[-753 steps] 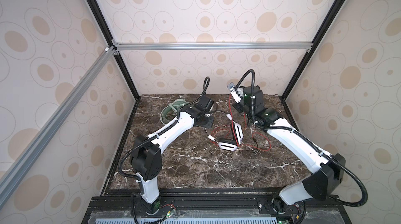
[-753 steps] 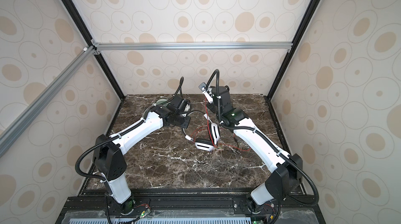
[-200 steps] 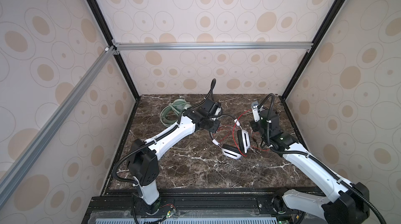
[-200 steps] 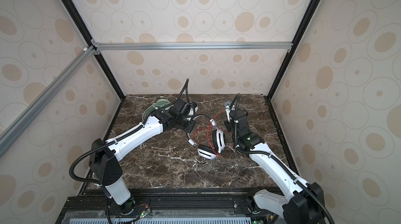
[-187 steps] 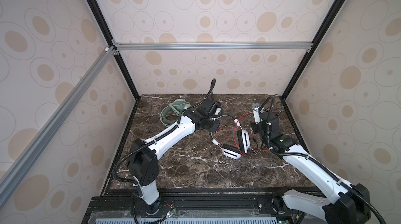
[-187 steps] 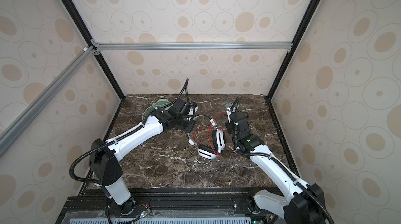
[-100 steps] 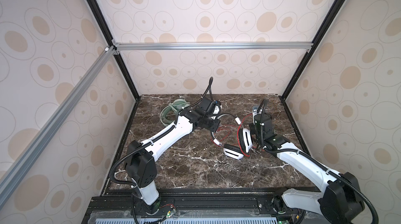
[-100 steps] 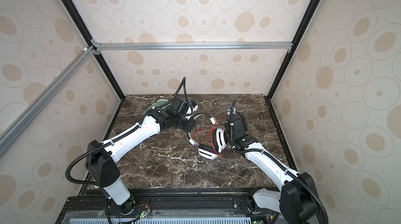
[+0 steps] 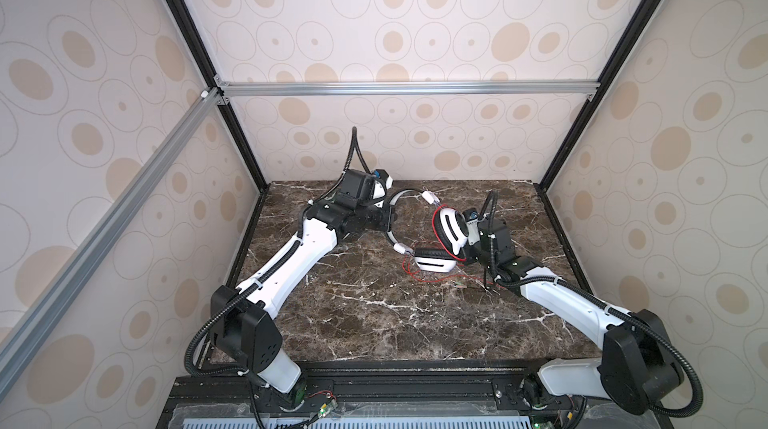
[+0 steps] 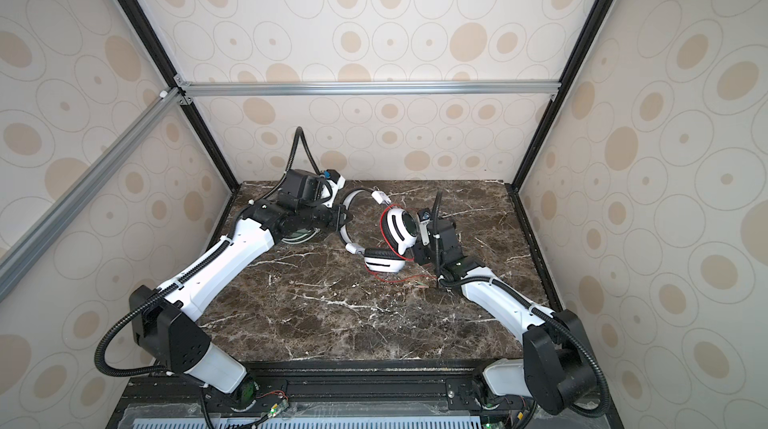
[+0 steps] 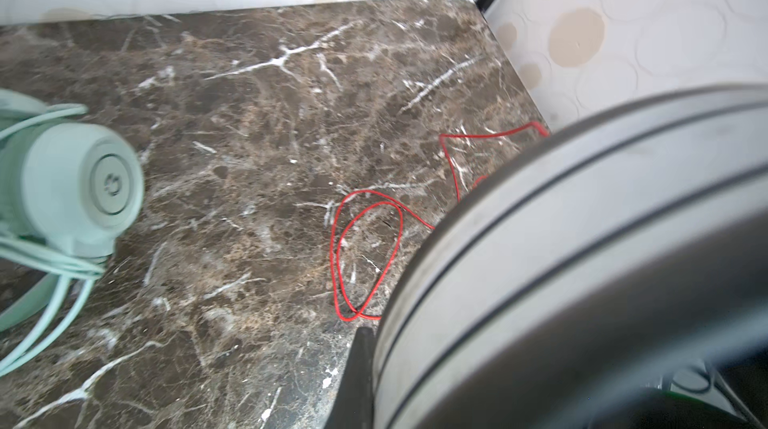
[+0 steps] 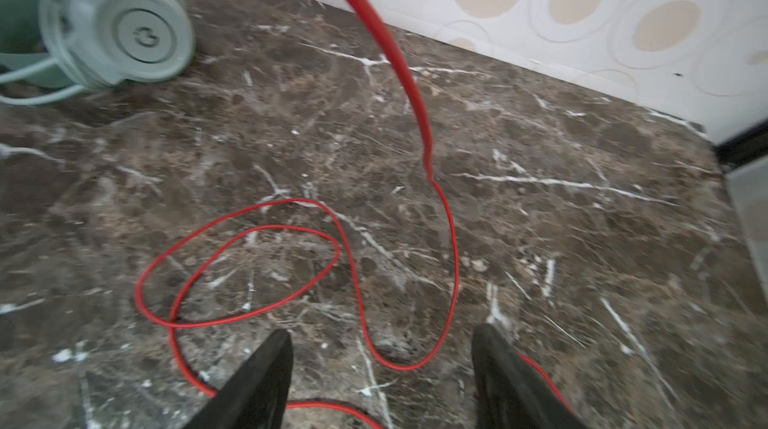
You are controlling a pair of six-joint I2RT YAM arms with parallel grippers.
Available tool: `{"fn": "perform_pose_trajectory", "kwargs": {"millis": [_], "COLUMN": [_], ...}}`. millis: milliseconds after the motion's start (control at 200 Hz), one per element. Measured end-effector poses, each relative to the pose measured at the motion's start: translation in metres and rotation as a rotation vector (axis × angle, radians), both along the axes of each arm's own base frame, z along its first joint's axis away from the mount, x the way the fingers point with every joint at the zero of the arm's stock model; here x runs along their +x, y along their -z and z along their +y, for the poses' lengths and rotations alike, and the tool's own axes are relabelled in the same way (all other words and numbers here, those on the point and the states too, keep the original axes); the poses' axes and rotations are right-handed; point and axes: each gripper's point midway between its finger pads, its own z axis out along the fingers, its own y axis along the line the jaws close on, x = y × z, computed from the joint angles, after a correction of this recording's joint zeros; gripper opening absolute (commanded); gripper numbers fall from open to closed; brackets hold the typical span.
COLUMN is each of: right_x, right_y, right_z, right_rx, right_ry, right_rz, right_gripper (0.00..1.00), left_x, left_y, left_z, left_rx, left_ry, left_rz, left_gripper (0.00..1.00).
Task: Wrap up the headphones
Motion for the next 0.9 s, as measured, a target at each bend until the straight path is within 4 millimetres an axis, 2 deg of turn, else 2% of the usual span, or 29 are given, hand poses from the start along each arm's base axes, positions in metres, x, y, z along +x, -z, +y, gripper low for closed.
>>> {"fn": "perform_pose_trajectory", "kwargs": {"millis": [120, 245, 365, 470, 665, 770, 900], "right_x": [0.000, 0.013, 0.030, 0.046, 0.067, 0.080, 0.116], "right_y": [0.010, 0.044, 0.079, 0.092, 0.088, 0.076, 0.056], "right_z": [0.007, 0.004, 0.012, 0.024, 0.034, 0.038, 0.061], "right_rx": [0.088, 0.187, 0.239, 0.275, 0.307, 0.305, 0.341], "right_ry": [-0.018, 0.047, 0.084, 0.091, 0.087, 0.062, -0.041], "right_rz": [0.023, 0.134, 0.267, 0.322, 0.322, 0.296, 0.270], "right_gripper": [0.73, 0.70, 0.70, 0.70, 0.72, 0.71, 0.65], "left_x": [0.014, 0.022, 0.020, 0.015, 0.007, 0.008, 0.009], "left_y": [0.002, -0.007, -0.029, -0.052, -0.080, -0.082, -0.079], "left_z": [0.033, 0.064, 0.083, 0.094, 0.105, 0.111, 0.116], "left_rx": [-0.027, -0.052, -0.079, -0.109, -0.141, -0.153, -0.164], "left_ry": [-0.104, -0.200, -0.252, -0.274, -0.291, -0.303, -0.311], "left_rz": [0.025, 0.020, -0.026, -0.079, -0.149, -0.153, -0.138], "left_gripper": [0.00, 0.00, 0.00, 0.00, 0.00, 0.00, 0.00]}}
